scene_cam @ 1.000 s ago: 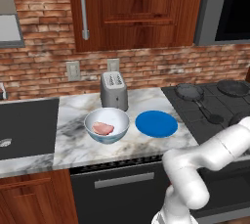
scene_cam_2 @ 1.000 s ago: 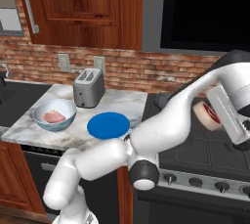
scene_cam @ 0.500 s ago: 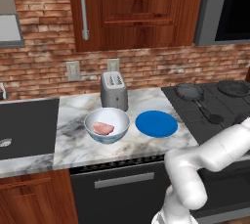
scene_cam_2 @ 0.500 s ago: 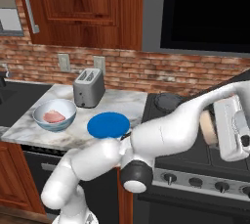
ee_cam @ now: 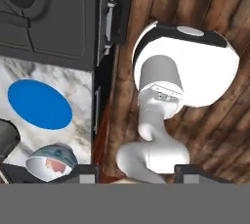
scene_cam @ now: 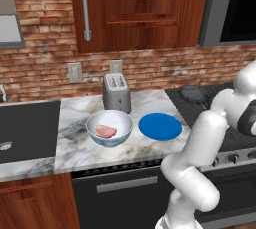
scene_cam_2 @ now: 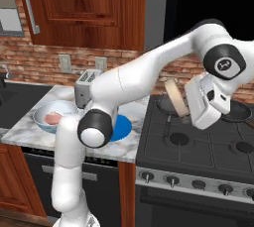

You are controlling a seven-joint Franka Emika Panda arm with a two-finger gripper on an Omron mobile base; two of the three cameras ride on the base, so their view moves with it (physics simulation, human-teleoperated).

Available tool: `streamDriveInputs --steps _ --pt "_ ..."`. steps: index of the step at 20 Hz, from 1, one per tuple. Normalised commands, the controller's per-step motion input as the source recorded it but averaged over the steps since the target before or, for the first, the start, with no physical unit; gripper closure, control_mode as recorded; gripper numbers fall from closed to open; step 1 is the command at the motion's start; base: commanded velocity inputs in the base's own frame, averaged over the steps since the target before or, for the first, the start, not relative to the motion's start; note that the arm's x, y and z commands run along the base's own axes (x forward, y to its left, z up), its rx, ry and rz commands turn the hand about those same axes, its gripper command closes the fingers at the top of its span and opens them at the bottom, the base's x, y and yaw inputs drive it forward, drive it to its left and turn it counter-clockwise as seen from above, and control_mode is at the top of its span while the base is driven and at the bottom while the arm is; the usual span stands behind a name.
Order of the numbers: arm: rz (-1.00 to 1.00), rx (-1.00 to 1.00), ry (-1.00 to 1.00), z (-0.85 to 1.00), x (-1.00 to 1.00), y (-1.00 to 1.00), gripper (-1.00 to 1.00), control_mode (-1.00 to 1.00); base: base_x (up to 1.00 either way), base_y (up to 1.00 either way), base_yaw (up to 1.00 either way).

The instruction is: Place one of the steaks on the plate and the other in the bowl. Then place the bowl in the fridge.

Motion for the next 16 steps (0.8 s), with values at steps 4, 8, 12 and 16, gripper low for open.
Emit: streamDriveInputs --steps 4,8,12,16 --pt "0.00 -0.16 0.00 0.00 0.00 0.74 1.00 -1.00 0.00 0.00 0.00" --pt "0.00 -0.35 -0.06 -0.11 0.03 0.70 1.00 -1.00 0.00 0.00 0.00" --pt "0.00 -0.52 -0.11 -0.20 0.22 0.51 1.00 -1.00 0.00 0.00 0.00" --pt "0.04 -0.26 -0.14 -0.14 0.12 0.42 1.00 -1.00 0.00 0.00 0.00"
